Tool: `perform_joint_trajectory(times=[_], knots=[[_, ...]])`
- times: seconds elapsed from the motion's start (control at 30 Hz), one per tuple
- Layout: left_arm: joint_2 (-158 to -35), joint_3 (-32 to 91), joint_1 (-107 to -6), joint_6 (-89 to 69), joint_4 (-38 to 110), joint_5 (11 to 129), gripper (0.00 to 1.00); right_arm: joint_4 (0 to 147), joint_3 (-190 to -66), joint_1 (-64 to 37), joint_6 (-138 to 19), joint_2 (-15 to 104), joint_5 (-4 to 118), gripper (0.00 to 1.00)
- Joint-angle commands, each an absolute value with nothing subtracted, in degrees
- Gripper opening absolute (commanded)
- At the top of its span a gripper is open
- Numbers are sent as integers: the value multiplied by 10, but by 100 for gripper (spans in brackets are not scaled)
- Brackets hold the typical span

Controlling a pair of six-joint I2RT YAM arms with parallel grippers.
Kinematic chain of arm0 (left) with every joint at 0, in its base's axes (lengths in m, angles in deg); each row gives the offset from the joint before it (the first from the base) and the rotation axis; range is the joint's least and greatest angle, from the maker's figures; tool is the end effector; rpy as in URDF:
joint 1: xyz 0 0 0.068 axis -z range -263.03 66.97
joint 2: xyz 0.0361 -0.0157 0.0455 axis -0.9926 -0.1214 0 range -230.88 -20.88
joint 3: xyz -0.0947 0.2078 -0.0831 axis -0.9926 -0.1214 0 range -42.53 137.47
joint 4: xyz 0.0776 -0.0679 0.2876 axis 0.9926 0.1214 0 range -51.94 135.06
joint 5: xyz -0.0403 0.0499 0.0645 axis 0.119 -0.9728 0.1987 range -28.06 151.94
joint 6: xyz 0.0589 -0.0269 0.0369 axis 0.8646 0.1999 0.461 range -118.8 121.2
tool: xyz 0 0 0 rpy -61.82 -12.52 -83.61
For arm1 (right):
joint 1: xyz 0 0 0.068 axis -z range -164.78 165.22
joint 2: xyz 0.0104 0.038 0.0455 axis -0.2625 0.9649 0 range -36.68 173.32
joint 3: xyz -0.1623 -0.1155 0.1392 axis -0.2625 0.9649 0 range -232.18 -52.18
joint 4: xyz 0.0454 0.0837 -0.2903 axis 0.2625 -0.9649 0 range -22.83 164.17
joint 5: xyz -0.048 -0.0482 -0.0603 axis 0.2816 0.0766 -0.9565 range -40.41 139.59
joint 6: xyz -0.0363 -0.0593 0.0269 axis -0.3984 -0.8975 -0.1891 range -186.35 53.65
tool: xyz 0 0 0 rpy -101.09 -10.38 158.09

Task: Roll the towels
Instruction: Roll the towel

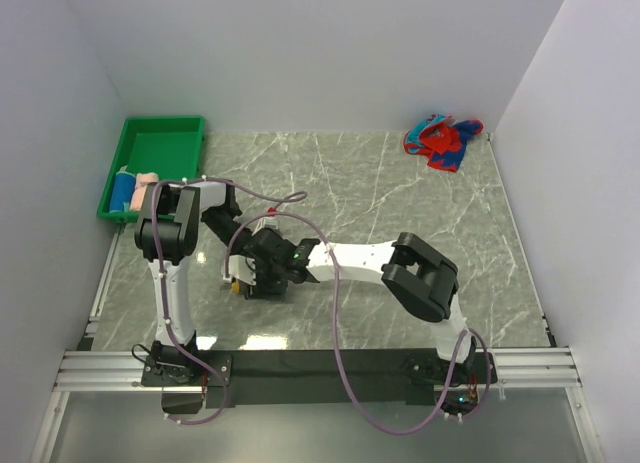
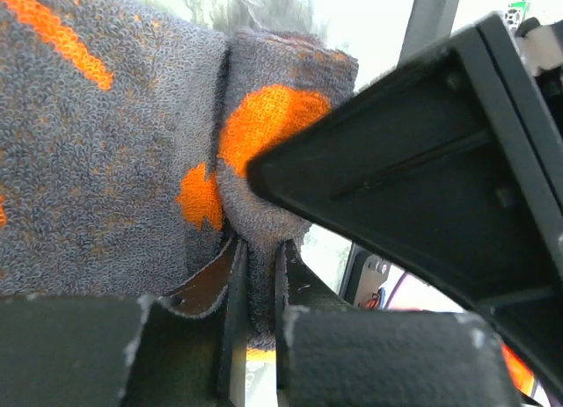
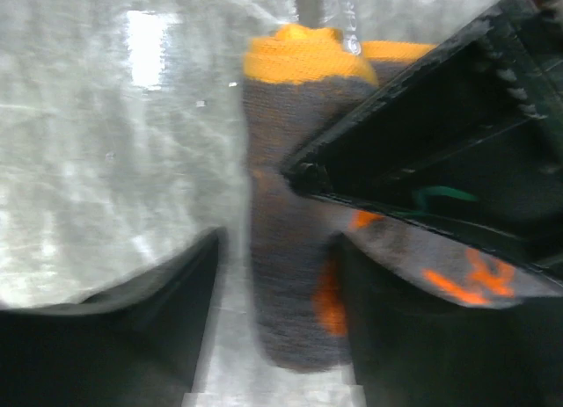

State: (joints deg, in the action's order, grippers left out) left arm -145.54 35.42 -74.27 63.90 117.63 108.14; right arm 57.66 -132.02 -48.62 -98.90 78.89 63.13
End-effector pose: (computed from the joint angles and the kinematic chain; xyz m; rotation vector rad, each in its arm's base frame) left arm 0.3160 -0.0944 0.0396 -1.2255 -2.3271 1.3773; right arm 0.1962 0.4327 0.0955 -1.9469 1.6037 0.5206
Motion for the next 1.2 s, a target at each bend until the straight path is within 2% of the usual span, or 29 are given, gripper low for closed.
perform_joint_trajectory(times=[0.0,0.07,0.1,0.13,0.23,0.27,0.47,0.63,0.8,1.0,1.17], knots=[[-1474,343,-749,675,1063,992,13,591,-1344,-492,-1025,794,638,53],[-1475,345,-749,675,1064,992,13,582,-1337,-492,-1033,801,642,33],[-1474,346,-751,675,1065,995,13,577,-1337,-492,-1036,804,647,9],[-1474,348,-753,675,1065,996,13,563,-1337,-492,-1038,811,651,0],[-1455,353,-768,645,1036,1007,13,513,-1341,-485,-1031,820,676,0],[-1440,357,-774,639,1033,1011,23,494,-1351,-482,-1023,828,686,0],[-1390,433,-843,627,1076,1062,44,355,-1408,-446,-943,867,757,0],[-1340,471,-909,619,1082,1103,47,278,-1447,-425,-866,889,801,0],[-1267,449,-946,610,1050,1105,49,234,-1446,-392,-795,896,863,0],[-1123,309,-953,646,986,1095,52,213,-1454,-331,-766,929,939,0],[-996,211,-931,694,982,1078,56,199,-1516,-315,-798,980,969,0]])
